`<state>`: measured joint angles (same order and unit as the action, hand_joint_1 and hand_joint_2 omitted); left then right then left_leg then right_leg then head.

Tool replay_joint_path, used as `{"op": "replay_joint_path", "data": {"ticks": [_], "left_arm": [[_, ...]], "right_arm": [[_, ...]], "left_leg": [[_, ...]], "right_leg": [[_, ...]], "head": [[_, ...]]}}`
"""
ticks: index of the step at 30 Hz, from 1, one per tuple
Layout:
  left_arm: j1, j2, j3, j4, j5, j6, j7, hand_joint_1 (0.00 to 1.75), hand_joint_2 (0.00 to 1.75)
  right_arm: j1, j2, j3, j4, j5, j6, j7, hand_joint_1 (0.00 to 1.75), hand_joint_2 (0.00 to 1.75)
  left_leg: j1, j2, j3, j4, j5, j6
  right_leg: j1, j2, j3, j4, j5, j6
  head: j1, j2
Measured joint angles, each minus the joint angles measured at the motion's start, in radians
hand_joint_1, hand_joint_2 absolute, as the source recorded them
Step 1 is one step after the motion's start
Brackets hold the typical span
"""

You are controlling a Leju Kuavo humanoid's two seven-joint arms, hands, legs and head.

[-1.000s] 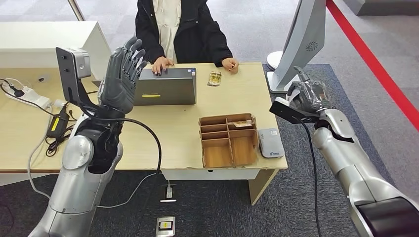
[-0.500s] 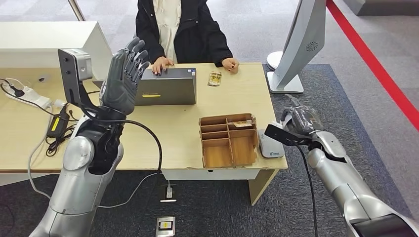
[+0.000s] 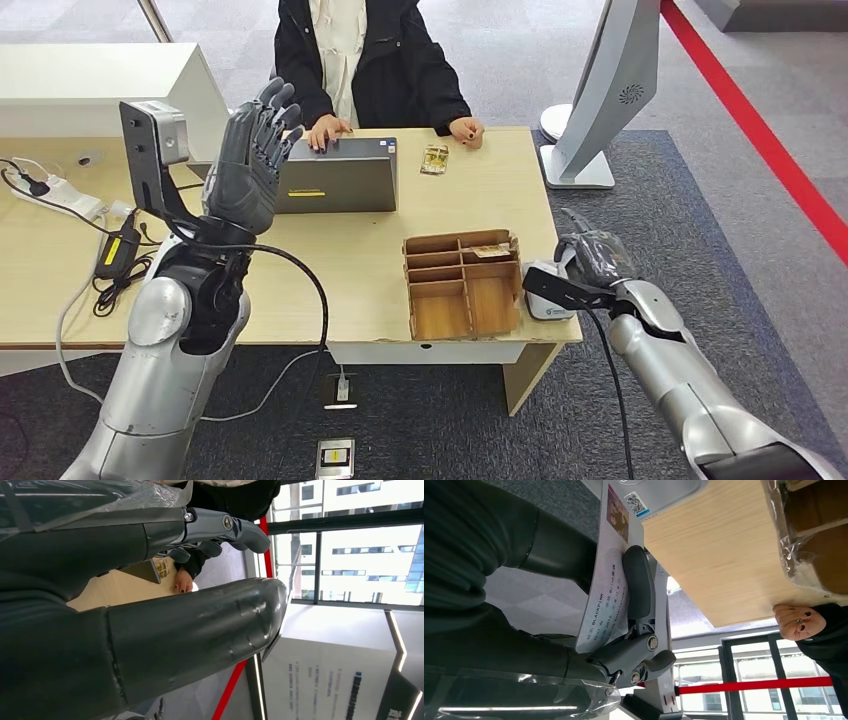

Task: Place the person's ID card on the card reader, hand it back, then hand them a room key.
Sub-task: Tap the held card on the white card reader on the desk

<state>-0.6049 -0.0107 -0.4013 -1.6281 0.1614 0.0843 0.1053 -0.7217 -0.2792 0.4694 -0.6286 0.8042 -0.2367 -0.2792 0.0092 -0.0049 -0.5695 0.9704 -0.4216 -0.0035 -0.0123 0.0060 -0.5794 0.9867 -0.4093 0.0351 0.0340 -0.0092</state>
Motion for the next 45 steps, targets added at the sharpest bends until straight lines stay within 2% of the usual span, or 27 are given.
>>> {"op": "replay_joint_path", "data": {"ticks": [45], "left_arm": [[0.013, 0.002, 0.0, -0.003, 0.001, 0.008, 0.009, 0.0, 0.0]], "right_arm": [[0.036, 0.038, 0.003, 0.077, 0.009, 0.033, -0.017, 1.75, 1.75]], "left_leg": [[0.0, 0.0, 0.0, 0.0, 0.0, 0.0]], "right_leg": [[0.0, 0.0, 0.0, 0.0, 0.0, 0.0]], "head": [[0.0, 0.0]]}}
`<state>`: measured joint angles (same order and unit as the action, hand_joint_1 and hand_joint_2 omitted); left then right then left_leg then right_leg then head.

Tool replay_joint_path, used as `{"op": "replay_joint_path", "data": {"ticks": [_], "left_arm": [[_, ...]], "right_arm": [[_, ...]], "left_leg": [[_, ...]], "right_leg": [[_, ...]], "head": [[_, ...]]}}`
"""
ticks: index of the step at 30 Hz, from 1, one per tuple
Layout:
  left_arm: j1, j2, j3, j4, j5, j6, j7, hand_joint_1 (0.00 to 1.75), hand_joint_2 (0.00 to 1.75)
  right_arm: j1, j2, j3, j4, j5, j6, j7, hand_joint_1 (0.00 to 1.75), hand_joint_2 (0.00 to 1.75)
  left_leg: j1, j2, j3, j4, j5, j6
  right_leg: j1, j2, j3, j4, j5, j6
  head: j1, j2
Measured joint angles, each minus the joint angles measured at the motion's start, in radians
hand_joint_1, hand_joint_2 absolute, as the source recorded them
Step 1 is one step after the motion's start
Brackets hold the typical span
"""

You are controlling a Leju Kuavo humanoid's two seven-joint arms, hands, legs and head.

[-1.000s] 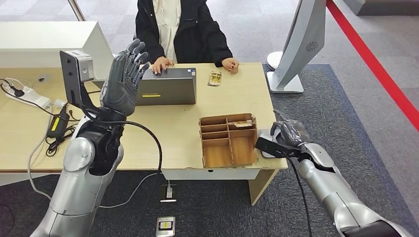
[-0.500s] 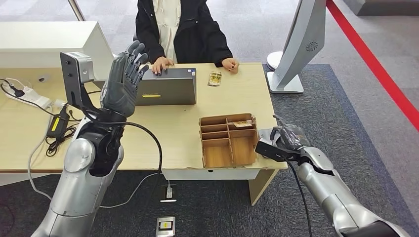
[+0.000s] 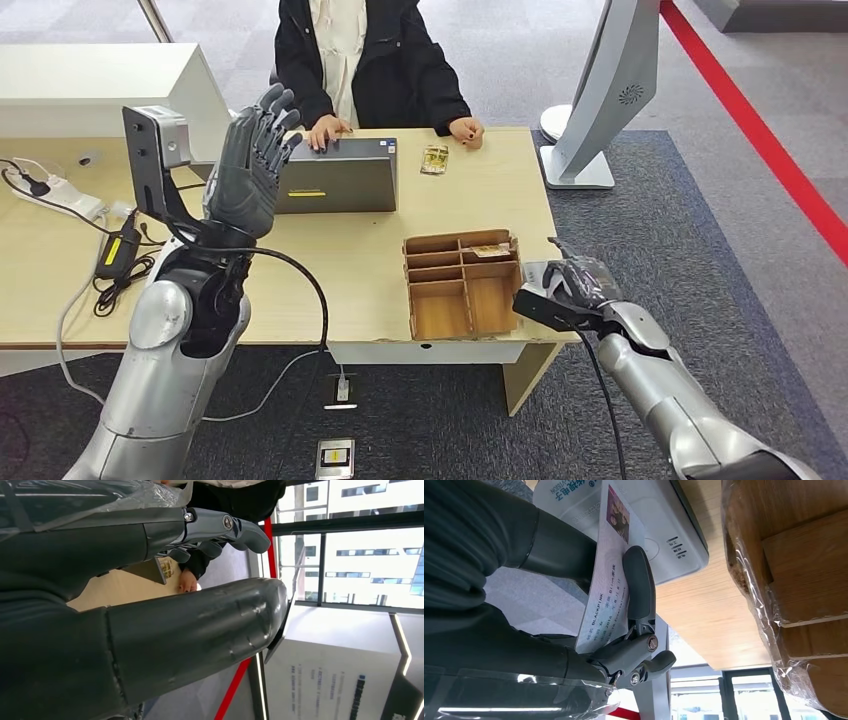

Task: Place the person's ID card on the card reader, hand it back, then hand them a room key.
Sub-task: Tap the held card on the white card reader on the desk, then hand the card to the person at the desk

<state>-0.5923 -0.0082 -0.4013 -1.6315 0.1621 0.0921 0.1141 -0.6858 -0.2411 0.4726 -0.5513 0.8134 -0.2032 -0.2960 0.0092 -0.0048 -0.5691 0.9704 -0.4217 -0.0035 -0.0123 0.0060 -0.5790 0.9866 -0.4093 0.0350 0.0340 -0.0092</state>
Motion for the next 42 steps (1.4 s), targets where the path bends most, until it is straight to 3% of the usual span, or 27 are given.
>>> {"op": "replay_joint_path", "data": {"ticks": [23, 42], "left_arm": [[0.019, 0.012, 0.0, -0.038, -0.009, -0.027, 0.018, 0.0, 0.0], [-0.022, -0.016, -0.004, 0.004, 0.002, -0.043, -0.034, 0.0, 0.0]], "right_arm": [[-0.016, 0.003, -0.001, -0.006, 0.001, -0.021, 0.017, 1.75, 1.75], [-0.243, 0.013, -0.006, -0.014, 0.028, -0.061, -0.037, 1.75, 1.75]], "left_leg": [[0.0, 0.0, 0.002, 0.0, 0.0, 0.0], [0.0, 0.001, 0.001, 0.0, 0.0, 0.0]], "right_leg": [[0.0, 0.0, 0.002, 0.0, 0.0, 0.0], [0.0, 0.001, 0.001, 0.0, 0.0, 0.0]], "head": [[0.0, 0.0], [0.0, 0.0]]}}
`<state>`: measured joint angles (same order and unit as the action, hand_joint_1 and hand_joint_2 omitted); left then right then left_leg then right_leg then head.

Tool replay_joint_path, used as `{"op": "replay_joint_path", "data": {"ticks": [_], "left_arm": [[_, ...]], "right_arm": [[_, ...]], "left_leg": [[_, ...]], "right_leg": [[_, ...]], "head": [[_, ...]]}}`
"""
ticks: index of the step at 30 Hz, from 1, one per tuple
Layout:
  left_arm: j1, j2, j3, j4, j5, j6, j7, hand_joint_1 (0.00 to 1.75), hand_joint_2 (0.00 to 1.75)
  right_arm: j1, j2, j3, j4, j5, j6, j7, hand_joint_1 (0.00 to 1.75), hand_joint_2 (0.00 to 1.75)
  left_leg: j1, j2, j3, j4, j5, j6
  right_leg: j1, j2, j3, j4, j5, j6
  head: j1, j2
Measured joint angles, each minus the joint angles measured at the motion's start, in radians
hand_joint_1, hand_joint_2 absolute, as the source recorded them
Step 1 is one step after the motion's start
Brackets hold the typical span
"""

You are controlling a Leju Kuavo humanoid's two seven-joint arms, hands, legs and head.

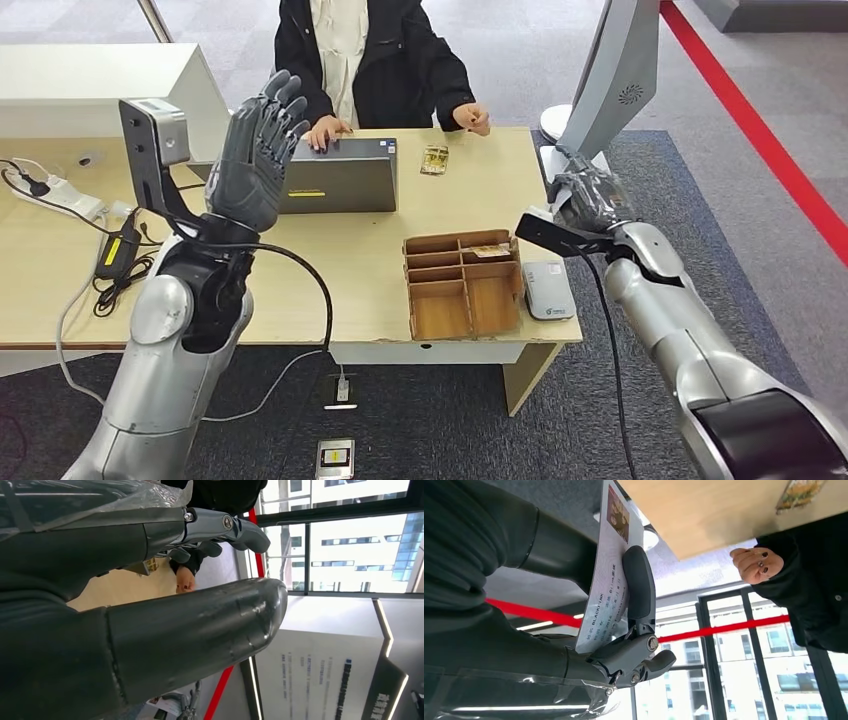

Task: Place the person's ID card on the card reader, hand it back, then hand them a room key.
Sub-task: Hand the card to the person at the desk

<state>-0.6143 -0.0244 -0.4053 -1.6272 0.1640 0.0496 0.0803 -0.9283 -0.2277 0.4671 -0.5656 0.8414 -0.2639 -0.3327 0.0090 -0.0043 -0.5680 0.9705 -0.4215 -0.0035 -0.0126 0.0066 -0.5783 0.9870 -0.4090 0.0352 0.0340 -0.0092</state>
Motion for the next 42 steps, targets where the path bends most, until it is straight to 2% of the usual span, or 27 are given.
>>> {"op": "replay_joint_path", "data": {"ticks": [8, 13, 18, 27, 35, 36, 37, 39, 40, 42], "left_arm": [[-0.011, -0.012, -0.002, 0.011, 0.006, -0.012, -0.009, 0.0, 0.0], [-0.026, -0.024, -0.004, 0.019, 0.018, -0.021, -0.01, 0.0, 0.0], [-0.049, -0.037, -0.005, 0.035, 0.032, -0.027, -0.019, 0.0, 0.0], [-0.079, -0.057, -0.005, 0.08, 0.033, -0.029, -0.036, 0.0, 0.0], [-0.075, -0.084, -0.005, 0.102, 0.011, 0.025, -0.037, 0.0, 0.0], [-0.073, -0.087, -0.006, 0.102, 0.009, 0.028, -0.036, 0.0, 0.0], [-0.072, -0.09, -0.006, 0.103, 0.007, 0.03, -0.036, 0.0, 0.0], [-0.072, -0.095, -0.006, 0.105, 0.008, 0.031, -0.035, 0.0, 0.0], [-0.074, -0.096, -0.006, 0.107, 0.011, 0.029, -0.035, 0.0, 0.0], [-0.082, -0.096, -0.006, 0.112, 0.023, 0.024, -0.035, 0.0, 0.0]], "right_arm": [[-0.129, 0.035, 0.009, 0.009, 0.081, 0.037, -0.018, 1.75, 1.75], [-0.213, 0.066, 0.015, 0.037, 0.081, 0.131, -0.013, 1.75, 1.75], [-0.273, 0.111, 0.021, 0.082, 0.091, 0.199, 0.029, 1.75, 1.75], [-0.339, 0.201, 0.03, 0.148, 0.106, 0.2, 0.118, 1.75, 1.75], [-0.361, 0.234, 0.031, 0.187, 0.095, 0.177, 0.164, 1.75, 1.75], [-0.361, 0.236, 0.031, 0.191, 0.093, 0.175, 0.167, 1.59, 1.75], [-0.362, 0.237, 0.031, 0.194, 0.092, 0.171, 0.171, 1.22, 1.75], [-0.362, 0.238, 0.031, 0.202, 0.091, 0.164, 0.176, 0.34, 1.75], [-0.362, 0.239, 0.031, 0.205, 0.091, 0.16, 0.179, 0.07, 1.75], [-0.362, 0.239, 0.031, 0.211, 0.091, 0.153, 0.185, 0.0, 1.75]], "left_leg": [[0.0, 0.0, 0.0, 0.0, 0.0, 0.0], [0.0, 0.0, 0.0, 0.0, 0.0, 0.0], [0.0, 0.0, 0.0, 0.0, 0.0, 0.0], [0.0, 0.0, 0.0, 0.0, 0.0, 0.0], [0.0, 0.0, 0.0, 0.0, 0.0, 0.0], [0.0, 0.0, 0.0, 0.0, 0.0, 0.0], [0.0, 0.0, 0.0, 0.0, 0.0, 0.0], [0.0, 0.0, 0.0, 0.0, 0.0, 0.0], [0.0, 0.0, 0.0, 0.0, 0.0, 0.0], [0.0, 0.0, 0.0, 0.0, 0.0, 0.0]], "right_leg": [[0.0, 0.0, 0.0, 0.0, 0.0, 0.0], [0.0, 0.0, 0.0, 0.0, 0.0, 0.0], [0.0, 0.0, 0.0, 0.0, 0.0, 0.0], [0.0, 0.0, -0.001, 0.0, 0.0, 0.0], [0.0, 0.0, 0.0, 0.0, 0.0, 0.0], [0.0, 0.0, 0.0, 0.0, 0.0, 0.0], [0.0, 0.0, 0.0, 0.0, 0.0, 0.0], [0.0, 0.0, 0.0, 0.0, 0.0, 0.0], [0.0, 0.0, 0.0, 0.0, 0.0, 0.0], [0.0, 0.0, 0.0, 0.0, 0.0, 0.0]], "head": [[0.0, 0.0], [0.0, 0.0], [0.0, 0.0], [0.0, 0.0], [0.0, 0.0], [0.0, 0.0], [0.0, 0.0], [0.0, 0.0], [0.0, 0.0], [0.0, 0.0]]}}
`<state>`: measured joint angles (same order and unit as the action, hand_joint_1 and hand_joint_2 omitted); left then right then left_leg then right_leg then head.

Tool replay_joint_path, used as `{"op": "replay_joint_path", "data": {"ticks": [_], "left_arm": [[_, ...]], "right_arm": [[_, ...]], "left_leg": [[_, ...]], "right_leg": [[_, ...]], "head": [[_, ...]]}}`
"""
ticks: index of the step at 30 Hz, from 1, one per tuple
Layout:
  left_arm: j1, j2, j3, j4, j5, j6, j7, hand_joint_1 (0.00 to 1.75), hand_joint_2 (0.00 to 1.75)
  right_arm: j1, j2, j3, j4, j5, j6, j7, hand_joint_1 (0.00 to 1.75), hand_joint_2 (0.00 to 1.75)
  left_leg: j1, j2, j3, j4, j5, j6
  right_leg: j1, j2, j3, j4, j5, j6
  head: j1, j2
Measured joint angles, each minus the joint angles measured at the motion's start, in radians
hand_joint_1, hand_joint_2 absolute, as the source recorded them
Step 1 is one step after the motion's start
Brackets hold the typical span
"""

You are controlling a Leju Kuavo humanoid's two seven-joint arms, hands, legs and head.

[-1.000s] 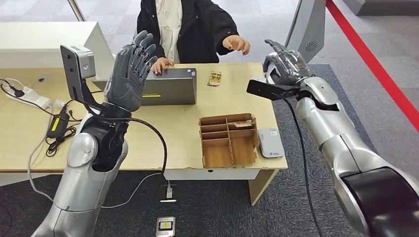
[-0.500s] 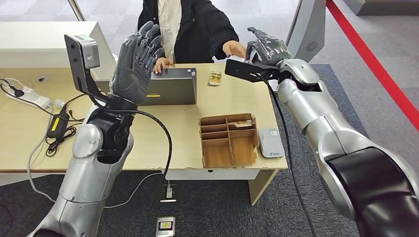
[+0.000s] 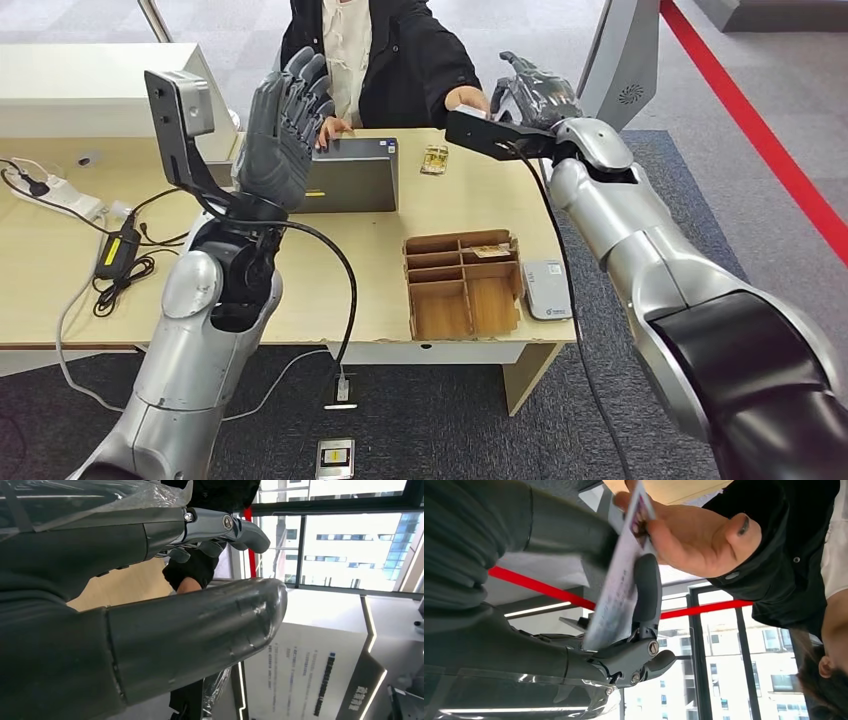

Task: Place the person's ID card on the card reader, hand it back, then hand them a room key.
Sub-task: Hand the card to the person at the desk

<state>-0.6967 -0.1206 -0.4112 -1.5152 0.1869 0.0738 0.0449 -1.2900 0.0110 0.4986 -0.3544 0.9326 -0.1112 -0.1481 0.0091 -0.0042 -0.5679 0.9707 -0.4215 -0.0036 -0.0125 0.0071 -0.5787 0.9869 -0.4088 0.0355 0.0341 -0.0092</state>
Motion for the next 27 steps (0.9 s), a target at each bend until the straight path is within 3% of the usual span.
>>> {"op": "replay_joint_path", "data": {"ticks": [18, 27], "left_arm": [[-0.022, -0.008, -0.019, 0.037, 0.007, 0.029, -0.008, 0.0, 0.0], [-0.034, -0.008, -0.02, 0.053, 0.009, 0.048, -0.016, 0.0, 0.0]], "right_arm": [[0.012, -0.018, -0.004, 0.032, -0.032, -0.06, -0.017, 0.0, 1.75], [0.006, -0.022, -0.046, 0.029, -0.174, -0.132, -0.166, 0.0, 1.75]], "left_leg": [[0.0, 0.001, 0.0, 0.0, 0.0, 0.0], [0.0, 0.001, 0.0, 0.0, 0.0, 0.0]], "right_leg": [[0.0, 0.001, 0.0, 0.0, 0.0, 0.0], [0.0, 0.001, 0.0, 0.0, 0.0, 0.0]], "head": [[0.0, 0.0], [0.0, 0.0]]}}
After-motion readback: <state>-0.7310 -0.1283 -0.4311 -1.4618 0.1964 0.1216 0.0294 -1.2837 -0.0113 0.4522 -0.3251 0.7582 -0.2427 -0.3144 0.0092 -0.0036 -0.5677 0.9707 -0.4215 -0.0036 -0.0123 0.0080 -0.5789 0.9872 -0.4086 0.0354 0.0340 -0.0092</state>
